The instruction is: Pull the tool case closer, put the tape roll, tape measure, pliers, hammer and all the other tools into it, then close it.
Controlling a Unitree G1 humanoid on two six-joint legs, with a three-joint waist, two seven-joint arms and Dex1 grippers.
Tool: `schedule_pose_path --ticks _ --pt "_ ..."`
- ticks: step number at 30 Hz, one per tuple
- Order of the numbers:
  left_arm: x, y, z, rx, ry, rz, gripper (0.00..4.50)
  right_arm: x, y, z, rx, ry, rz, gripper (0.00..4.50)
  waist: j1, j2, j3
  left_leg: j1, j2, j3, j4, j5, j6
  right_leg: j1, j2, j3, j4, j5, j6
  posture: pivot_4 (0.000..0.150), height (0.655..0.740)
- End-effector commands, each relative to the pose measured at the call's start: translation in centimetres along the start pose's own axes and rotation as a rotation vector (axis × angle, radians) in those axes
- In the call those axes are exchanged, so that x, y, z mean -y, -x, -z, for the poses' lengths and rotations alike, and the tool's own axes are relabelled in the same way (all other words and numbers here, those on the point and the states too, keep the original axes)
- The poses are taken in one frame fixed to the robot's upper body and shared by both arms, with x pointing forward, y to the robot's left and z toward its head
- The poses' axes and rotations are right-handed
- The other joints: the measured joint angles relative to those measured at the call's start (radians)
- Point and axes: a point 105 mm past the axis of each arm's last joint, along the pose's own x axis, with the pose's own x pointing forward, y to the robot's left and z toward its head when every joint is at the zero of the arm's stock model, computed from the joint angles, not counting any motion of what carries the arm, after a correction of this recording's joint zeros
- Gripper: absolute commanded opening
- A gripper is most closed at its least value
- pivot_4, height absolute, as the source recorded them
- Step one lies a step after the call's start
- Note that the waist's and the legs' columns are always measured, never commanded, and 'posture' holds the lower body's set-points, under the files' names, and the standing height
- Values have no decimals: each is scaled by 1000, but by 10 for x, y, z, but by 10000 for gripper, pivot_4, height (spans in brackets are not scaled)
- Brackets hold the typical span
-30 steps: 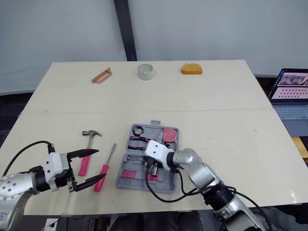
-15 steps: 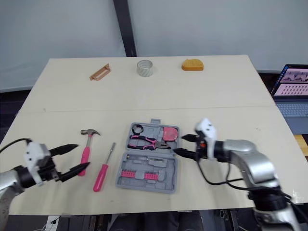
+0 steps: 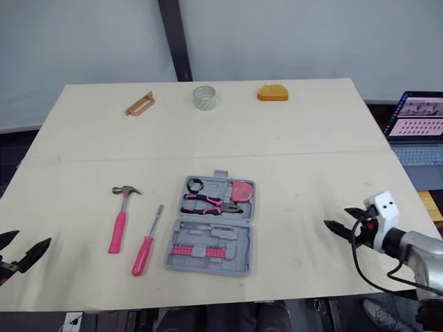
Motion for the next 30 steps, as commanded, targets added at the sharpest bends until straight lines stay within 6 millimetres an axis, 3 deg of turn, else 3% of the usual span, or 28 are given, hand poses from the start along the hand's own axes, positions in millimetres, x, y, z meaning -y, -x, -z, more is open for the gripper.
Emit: schedule_pose_path --ticks 1,9,16,20,27,30 --pt "-5 5 -3 20 -21 -39 45000 8 5 -6 26 35 33 44606 1 0 0 0 0 0 0 0 0 0 0 0 0 0 0 1500 7400" --pt "6 -2 -10 39 -29 -1 45000 1 2 -19 51 66 -16 44606 -1 0 0 1 0 1 0 0 0 0 0 1 1 0 0 1500 7400" --pt "35 -14 -25 59 -15 82 45000 -69 -4 -48 44 138 -294 44606 1 0 1 1 1 2 0 0 0 0 0 1 1 0 0 1500 7400" --pt "72 -25 -29 56 -11 133 45000 -116 -19 -78 110 193 -437 44606 -1 0 1 1 1 2 1 0 0 0 0 2 1 1 -1 1500 7400" --pt "120 -33 -42 60 20 187 45000 -175 -37 -111 175 279 -653 44606 5 -3 3 0 1 2 1 0 0 -1 1 2 -1 1 -1 1500 7400" --pt "127 -41 -50 61 38 139 45000 -196 -47 -125 207 318 -748 44606 3 -3 3 0 2 1 4 0 0 -1 1 2 1 2 -2 1500 7400"
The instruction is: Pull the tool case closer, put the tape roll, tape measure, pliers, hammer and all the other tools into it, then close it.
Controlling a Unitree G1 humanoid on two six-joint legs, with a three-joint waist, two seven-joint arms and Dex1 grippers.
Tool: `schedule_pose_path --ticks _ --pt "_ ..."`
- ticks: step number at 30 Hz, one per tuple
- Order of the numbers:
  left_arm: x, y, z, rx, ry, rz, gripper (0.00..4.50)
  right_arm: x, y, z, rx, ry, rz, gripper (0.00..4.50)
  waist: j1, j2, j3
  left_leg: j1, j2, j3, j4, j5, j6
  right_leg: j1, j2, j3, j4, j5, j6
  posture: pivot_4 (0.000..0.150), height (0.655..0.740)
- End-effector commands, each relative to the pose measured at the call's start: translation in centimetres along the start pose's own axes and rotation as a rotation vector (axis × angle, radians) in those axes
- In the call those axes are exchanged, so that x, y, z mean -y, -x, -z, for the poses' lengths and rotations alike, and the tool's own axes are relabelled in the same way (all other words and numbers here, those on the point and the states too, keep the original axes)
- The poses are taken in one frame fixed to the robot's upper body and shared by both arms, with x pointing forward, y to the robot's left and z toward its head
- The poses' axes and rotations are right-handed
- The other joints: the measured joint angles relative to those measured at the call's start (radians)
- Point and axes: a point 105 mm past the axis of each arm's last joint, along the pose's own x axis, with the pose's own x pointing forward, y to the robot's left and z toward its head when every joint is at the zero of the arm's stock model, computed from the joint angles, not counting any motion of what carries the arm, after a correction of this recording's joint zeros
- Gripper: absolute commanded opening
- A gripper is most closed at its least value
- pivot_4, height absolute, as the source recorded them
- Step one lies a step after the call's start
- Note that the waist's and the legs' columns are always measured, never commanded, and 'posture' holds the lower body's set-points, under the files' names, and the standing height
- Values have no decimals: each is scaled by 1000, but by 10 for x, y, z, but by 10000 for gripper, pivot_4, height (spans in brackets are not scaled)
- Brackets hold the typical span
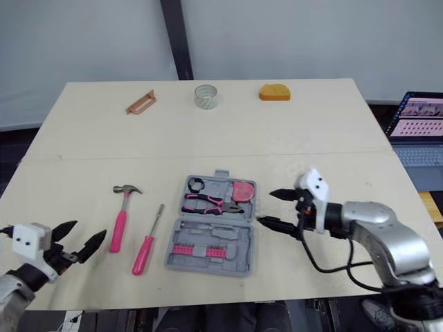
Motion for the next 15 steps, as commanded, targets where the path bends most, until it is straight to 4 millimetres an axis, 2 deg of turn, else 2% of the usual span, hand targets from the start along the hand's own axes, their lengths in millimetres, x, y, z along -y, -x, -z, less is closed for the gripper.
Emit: schedule_pose_path --ticks 1,5,8,12,15 --pt "3 -7 -18 34 -1 -69 45000 -12 -16 -16 32 50 -97 44606 0 0 0 0 0 0 0 0 0 0 0 0 1 0 0 1500 7400" --pt "1 -26 -28 52 37 -166 45000 -18 -37 -24 54 80 -170 44606 3 0 0 -1 0 -1 1 0 0 0 1 0 0 0 0 1500 7400" --pt "1 -39 -34 59 57 -203 45000 -19 -45 -27 62 93 -196 44606 2 0 0 -2 0 -2 4 0 0 0 1 -1 1 0 0 1500 7400" --pt "7 -60 -29 13 101 -257 45000 -15 -54 -33 76 126 -214 44606 0 0 0 -3 0 -2 5 0 0 0 1 -1 1 1 0 1500 7400" --pt "5 -68 -23 -12 126 -312 45000 -11 -59 -36 89 144 -215 44606 -1 0 0 -2 0 -2 5 0 0 0 1 -1 1 1 0 1500 7400"
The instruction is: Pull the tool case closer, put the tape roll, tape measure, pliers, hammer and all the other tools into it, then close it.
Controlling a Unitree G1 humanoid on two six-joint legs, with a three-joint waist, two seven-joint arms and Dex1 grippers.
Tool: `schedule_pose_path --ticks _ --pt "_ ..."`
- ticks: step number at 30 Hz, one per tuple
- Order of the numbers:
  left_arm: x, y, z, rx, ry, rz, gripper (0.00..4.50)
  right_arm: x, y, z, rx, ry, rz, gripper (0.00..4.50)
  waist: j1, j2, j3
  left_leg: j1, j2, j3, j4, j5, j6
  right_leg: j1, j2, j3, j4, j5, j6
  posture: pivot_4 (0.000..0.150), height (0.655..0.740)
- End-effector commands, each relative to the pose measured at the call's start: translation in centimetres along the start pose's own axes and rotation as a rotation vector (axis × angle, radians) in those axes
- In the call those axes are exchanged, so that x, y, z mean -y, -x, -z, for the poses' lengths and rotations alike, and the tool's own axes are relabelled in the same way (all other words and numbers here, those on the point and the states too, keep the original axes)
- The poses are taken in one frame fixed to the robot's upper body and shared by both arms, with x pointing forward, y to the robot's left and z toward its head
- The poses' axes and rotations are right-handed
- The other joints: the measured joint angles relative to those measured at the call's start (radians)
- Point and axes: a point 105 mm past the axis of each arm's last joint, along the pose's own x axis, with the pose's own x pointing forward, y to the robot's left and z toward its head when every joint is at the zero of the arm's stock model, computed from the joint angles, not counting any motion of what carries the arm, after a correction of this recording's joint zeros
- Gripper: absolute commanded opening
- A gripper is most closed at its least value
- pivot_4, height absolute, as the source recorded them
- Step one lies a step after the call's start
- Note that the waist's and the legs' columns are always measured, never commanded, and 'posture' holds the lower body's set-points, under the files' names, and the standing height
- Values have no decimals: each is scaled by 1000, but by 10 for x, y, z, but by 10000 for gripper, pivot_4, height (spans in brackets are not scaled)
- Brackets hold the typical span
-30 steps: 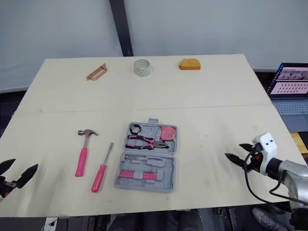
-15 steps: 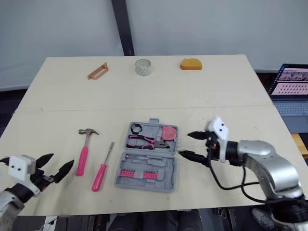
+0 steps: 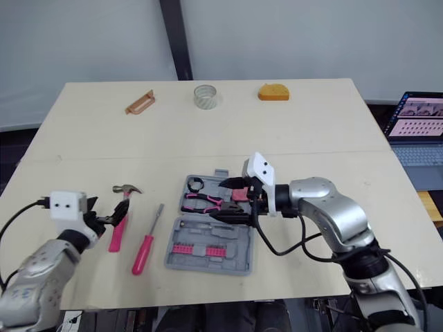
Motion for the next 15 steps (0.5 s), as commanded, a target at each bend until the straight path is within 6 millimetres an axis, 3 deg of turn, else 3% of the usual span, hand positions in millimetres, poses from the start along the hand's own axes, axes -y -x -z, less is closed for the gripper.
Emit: schedule_pose_path --ticks 1,7,15 --pt "-6 -6 4 -23 -7 -91 45000 3 -2 -11 29 67 -16 44606 -1 0 0 0 0 0 0 0 0 0 0 0 0 0 0 1500 7400" --pt "-13 -18 14 -58 34 -170 45000 11 -4 -15 35 103 -4 44606 -1 0 0 0 0 0 0 0 0 0 0 0 0 0 0 1500 7400" --pt "-15 -29 30 -123 53 -137 45000 15 -3 -17 31 123 7 44606 0 0 0 -1 0 0 1 0 0 0 0 0 0 0 0 1500 7400"
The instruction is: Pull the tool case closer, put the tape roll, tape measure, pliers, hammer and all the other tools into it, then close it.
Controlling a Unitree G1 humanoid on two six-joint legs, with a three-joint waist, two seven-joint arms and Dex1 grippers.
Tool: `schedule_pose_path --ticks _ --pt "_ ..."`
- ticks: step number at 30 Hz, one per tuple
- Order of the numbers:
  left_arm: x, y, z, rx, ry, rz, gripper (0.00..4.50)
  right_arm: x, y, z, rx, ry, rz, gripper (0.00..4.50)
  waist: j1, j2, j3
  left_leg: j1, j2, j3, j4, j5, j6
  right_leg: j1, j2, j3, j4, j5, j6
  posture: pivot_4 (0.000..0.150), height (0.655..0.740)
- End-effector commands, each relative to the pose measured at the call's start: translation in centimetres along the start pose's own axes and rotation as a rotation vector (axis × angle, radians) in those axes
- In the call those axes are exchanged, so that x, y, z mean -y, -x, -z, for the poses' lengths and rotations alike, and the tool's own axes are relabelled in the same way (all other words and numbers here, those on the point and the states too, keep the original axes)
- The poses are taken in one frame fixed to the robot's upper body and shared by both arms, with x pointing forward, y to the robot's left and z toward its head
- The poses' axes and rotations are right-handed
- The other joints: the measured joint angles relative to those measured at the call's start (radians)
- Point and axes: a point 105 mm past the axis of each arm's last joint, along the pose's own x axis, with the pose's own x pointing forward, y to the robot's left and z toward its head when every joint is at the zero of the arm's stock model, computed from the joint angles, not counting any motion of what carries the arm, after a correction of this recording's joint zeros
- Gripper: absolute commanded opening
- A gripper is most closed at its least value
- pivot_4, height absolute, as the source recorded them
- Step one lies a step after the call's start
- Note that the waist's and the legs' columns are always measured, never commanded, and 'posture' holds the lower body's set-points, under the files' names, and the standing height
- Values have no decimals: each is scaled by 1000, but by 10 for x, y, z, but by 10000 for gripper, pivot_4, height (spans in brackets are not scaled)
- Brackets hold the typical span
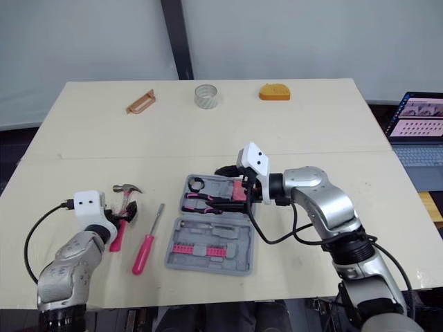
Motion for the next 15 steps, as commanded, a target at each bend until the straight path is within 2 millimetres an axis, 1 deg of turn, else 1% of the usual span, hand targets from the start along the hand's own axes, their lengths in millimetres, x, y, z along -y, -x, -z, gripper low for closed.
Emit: schedule_pose_path --ticks 1,8,11,13,15 --pt "-2 -3 -6 17 -22 8 45000 0 0 -13 30 50 -15 44606 0 0 0 0 0 0 0 0 0 0 0 0 0 0 0 1500 7400" --pt "0 -14 -8 10 -31 17 45000 2 0 -13 33 46 -5 44606 3 0 0 0 0 0 1 0 0 0 0 0 1 0 0 1500 7400" --pt "2 -16 -8 1 -34 25 37466 2 0 -13 34 44 -1 45000 3 0 0 0 0 0 1 0 0 0 0 0 1 0 0 1500 7400" --pt "5 -17 -7 -5 -43 31 27589 3 0 -13 35 43 3 45000 3 0 0 0 0 0 1 0 0 0 0 0 1 0 0 1500 7400" --pt "8 -19 -6 -9 -44 44 27589 3 1 -13 35 42 5 45000 4 0 0 0 0 0 1 0 0 0 0 0 1 0 0 1500 7400"
